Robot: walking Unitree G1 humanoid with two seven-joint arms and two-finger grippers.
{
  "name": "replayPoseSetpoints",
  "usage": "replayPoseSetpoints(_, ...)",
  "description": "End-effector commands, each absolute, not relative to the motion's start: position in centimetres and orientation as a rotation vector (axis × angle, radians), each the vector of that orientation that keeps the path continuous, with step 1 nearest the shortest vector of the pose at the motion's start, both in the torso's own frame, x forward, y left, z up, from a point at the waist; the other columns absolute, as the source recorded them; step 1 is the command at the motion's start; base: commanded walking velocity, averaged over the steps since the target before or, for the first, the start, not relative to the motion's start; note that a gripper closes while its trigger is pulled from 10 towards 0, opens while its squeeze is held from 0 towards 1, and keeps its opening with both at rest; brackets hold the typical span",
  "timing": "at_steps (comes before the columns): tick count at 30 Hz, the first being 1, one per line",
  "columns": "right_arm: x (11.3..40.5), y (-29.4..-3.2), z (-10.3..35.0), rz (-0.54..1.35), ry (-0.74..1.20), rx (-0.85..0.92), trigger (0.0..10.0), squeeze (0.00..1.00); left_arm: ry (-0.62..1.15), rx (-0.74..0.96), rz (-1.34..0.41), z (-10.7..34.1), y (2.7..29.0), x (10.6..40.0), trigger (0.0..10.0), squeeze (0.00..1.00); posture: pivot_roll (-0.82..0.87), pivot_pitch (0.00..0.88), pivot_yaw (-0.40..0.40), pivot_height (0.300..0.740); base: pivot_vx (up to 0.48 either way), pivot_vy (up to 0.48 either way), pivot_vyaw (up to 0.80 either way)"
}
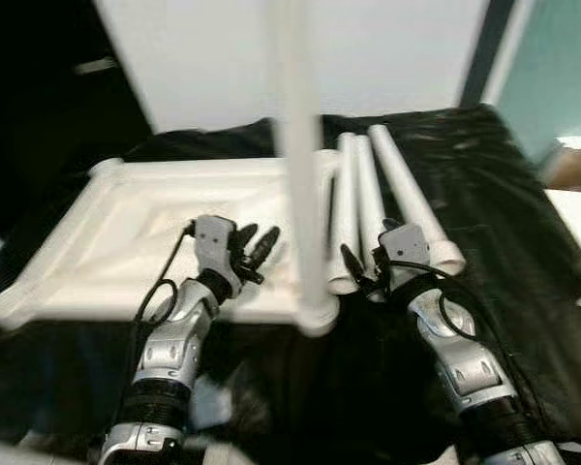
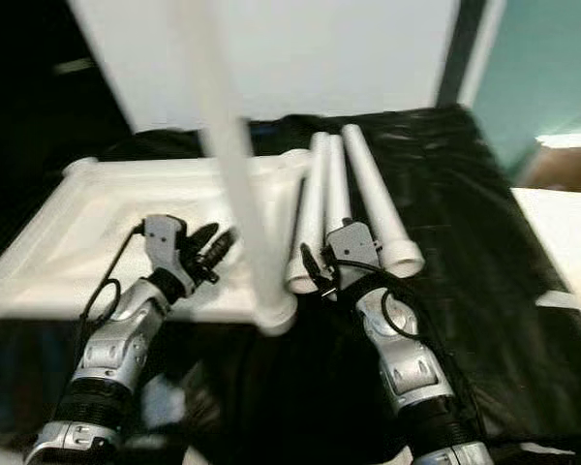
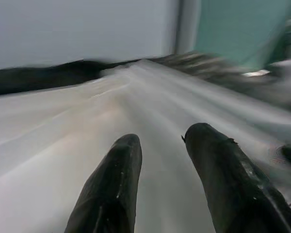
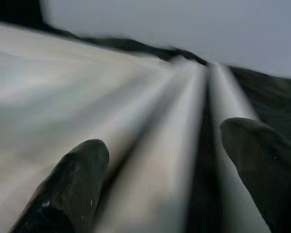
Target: Building children table
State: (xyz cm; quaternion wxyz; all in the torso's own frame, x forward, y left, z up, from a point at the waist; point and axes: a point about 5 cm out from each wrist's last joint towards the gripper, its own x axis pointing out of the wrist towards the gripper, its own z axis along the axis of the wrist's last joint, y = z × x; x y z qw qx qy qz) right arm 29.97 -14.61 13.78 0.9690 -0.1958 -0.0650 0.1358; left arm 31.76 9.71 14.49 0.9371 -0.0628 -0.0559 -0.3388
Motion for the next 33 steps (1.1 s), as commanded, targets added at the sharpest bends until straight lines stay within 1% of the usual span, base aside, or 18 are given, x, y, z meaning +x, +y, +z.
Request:
replayPoseSetpoints(1,30.0,-13.5,13.2,0.303,-0.111,-0.375,10.0,0.00,-0.094,-0.100,-0.653,14.0,11.2,31.7,10.0,0.00,0.02,0.000,0.096,0.740,0.000,0.000,0.00)
replayPoseSetpoints(12,29.8,-13.5,13.0,0.303,-0.103,-0.376,10.0,0.00,-0.091,-0.090,-0.661,13.9,11.1,31.5,10.0,0.00,0.02,0.000,0.099,0.740,0.000,0.000,0.00)
replayPoseSetpoints(14,29.7,-13.5,13.0,0.303,-0.102,-0.375,10.0,0.00,-0.078,-0.020,-0.654,13.7,11.2,31.5,10.0,0.00,0.02,0.000,0.101,0.740,0.000,0.000,0.00)
replayPoseSetpoints(15,29.7,-13.5,13.0,0.303,-0.102,-0.375,10.0,0.00,-0.078,-0.020,-0.654,13.7,11.2,31.5,10.0,0.00,0.02,0.000,0.101,0.740,0.000,0.000,0.00)
replayPoseSetpoints(16,29.6,-13.5,12.9,0.303,-0.102,-0.375,10.0,0.00,-0.031,0.115,-0.670,13.2,11.4,31.4,10.0,0.02,0.02,0.000,0.103,0.740,0.000,0.000,0.00)
replayPoseSetpoints(19,29.5,-13.5,12.9,0.303,-0.102,-0.375,10.0,0.00,-0.013,0.159,-0.682,13.0,11.5,31.3,10.0,0.02,0.02,0.000,0.103,0.740,0.000,0.000,0.00)
replayPoseSetpoints(20,29.5,-13.5,12.9,0.302,-0.101,-0.374,10.0,0.00,0.018,0.180,-0.718,12.7,11.8,31.0,10.0,0.21,0.02,0.000,0.104,0.740,0.000,0.000,0.00)
replayPoseSetpoints(21,29.5,-13.5,12.9,0.301,-0.100,-0.375,10.0,0.00,0.037,0.169,-0.785,12.5,12.1,30.3,10.0,0.53,0.02,0.000,0.101,0.740,0.000,0.000,0.00)
replayPoseSetpoints(22,29.5,-13.5,12.9,0.301,-0.100,-0.375,10.0,0.00,0.037,0.169,-0.785,12.5,12.1,30.3,10.0,0.53,0.02,0.000,0.101,0.740,0.000,0.000,0.00)
replayPoseSetpoints(23,29.5,-13.5,12.9,0.301,-0.099,-0.375,10.0,0.00,0.052,0.153,-0.845,12.5,12.6,29.6,10.0,0.67,0.02,0.000,0.101,0.740,0.000,0.000,0.00)
replayPoseSetpoints(24,29.6,-13.5,12.9,0.302,-0.099,-0.376,10.0,0.00,0.073,0.149,-0.899,12.4,13.1,29.1,10.0,0.66,0.03,0.000,0.099,0.740,0.000,0.000,0.00)
replayPoseSetpoints(26,29.6,-13.4,12.9,0.303,-0.099,-0.376,10.0,0.00,0.085,0.148,-0.927,12.4,13.4,28.8,10.0,0.66,0.03,0.000,0.099,0.740,0.000,0.000,0.00)
replayPoseSetpoints(28,29.7,-13.3,12.9,0.308,-0.100,-0.379,10.0,0.00,0.127,0.166,-0.970,12.3,14.2,28.7,10.0,0.62,0.04,0.000,0.091,0.740,0.000,0.000,0.00)
replayPoseSetpoints(29,29.8,-13.3,12.9,0.309,-0.100,-0.380,10.0,0.00,0.140,0.168,-0.984,12.3,14.4,28.7,10.0,0.62,0.04,0.000,0.091,0.740,0.000,0.000,0.00)
replayPoseSetpoints(30,29.8,-13.3,13.0,0.311,-0.101,-0.381,10.0,0.00,0.149,0.166,-0.998,12.5,14.7,28.7,10.0,0.58,0.04,0.000,0.090,0.740,0.000,0.000,0.00)
replayPoseSetpoints(33,29.8,-13.3,13.0,0.313,-0.101,-0.383,10.0,0.00,0.166,0.165,-1.018,12.6,15.2,28.9,10.0,0.56,0.04,0.000,0.090,0.740,0.000,0.000,0.00)
